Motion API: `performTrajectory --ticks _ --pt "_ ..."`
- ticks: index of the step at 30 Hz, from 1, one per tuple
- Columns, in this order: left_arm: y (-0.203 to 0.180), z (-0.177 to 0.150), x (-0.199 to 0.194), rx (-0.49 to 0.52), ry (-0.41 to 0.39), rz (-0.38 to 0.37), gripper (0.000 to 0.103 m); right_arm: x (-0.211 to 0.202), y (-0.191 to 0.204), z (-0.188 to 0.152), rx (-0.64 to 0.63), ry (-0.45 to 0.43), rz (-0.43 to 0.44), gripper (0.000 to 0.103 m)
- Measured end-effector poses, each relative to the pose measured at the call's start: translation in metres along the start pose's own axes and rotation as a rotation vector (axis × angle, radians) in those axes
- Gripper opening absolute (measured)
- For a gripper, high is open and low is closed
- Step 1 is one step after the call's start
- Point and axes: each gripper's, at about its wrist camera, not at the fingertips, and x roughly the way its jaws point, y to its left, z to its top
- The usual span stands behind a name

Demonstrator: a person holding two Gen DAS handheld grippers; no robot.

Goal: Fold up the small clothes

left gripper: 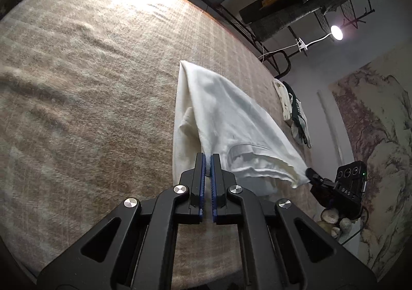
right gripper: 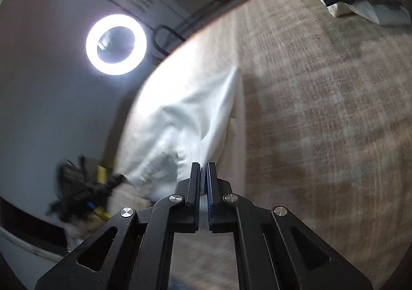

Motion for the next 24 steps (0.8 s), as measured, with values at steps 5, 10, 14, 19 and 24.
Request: performTrajectory --ticks 5,10,14,19,24 --pt "0.02 -0.01 0.017 -0.01 0.064 0.088 0.002 0.02 -0.016 -0.012 0.011 0.083 -0.117 0.003" --pt "0.018 -0.015 0.026 0.028 0.084 0.143 0.002 0.036 -0.018 -0.014 -0.055 0.134 -0.246 0.003" --pt "0.005 -0.013 0.017 0.076 0.051 0.199 0.002 0.029 0.001 -0.011 -0.169 0.112 -0.353 0.004" --pt "-0.024 -0.005 -0.005 0.161 -0.044 0.179 0.002 0.023 0.036 -0.002 -0.363 0.006 -0.358 0.004" --pt "-0.047 -0.002 0.023 0.236 -0.032 0.18 0.002 0.066 0.065 -0.003 -0.468 0.037 -0.293 0.004"
